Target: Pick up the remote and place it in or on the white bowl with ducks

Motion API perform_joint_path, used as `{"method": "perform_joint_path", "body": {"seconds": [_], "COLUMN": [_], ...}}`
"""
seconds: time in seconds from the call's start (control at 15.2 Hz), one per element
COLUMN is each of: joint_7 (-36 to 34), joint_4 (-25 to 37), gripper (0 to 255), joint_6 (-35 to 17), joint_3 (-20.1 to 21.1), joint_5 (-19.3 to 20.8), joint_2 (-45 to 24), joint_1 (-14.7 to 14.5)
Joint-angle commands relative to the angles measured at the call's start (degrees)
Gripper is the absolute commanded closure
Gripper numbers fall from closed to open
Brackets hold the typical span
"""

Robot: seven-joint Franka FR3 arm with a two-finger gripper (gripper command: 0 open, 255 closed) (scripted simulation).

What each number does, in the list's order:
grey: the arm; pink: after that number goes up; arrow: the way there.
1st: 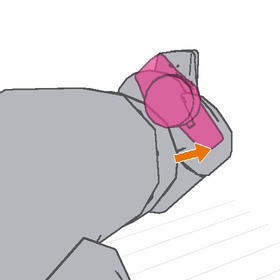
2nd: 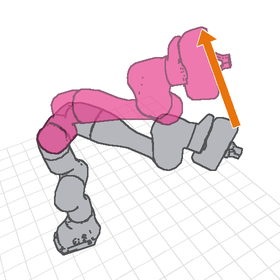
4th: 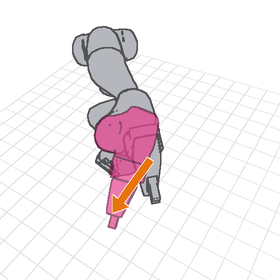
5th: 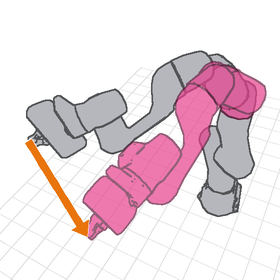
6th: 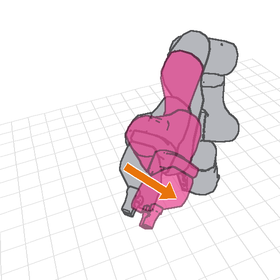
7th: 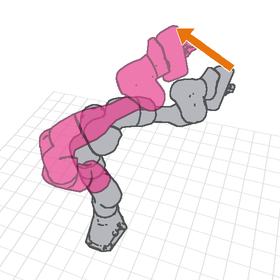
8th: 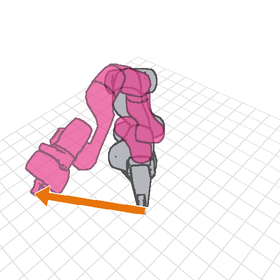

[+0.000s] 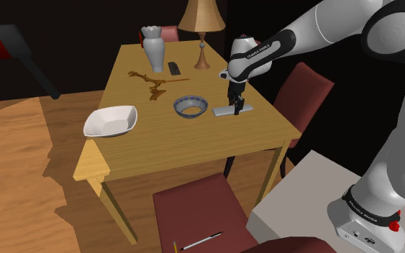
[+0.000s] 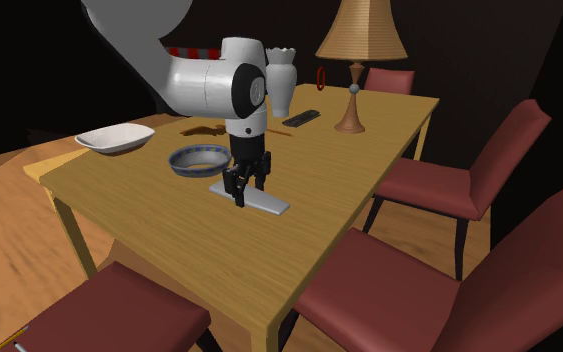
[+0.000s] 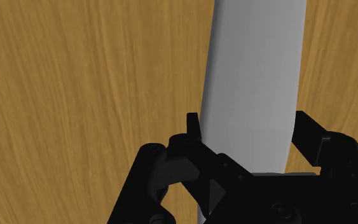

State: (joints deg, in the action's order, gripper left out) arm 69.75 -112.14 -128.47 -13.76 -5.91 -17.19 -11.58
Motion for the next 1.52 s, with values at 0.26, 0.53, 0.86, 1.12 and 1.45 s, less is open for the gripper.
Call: {"method": "perform_joint_path", "body": {"seconds": [0.26, 0.53, 0.86, 1.12, 1.45], "joint_7": [0.00, -0.31, -0.78, -1.11, -1.47], "joint_4": [0.01, 0.76, 2.30, 3.77, 5.90], "gripper": [255, 255, 255, 255, 255], "joint_6": [0.00, 1.95, 5.29, 8.02, 11.50], "joint_3": [0.00, -0.16, -0.38, -0.51, -0.63], "joint_5": [0.00, 0.45, 1.13, 1.60, 2.09], "joint_2": [0.00, 1.24, 3.11, 4.42, 5.82], "joint_1": [0.00, -0.12, -0.28, -0.38, -0.47]}}
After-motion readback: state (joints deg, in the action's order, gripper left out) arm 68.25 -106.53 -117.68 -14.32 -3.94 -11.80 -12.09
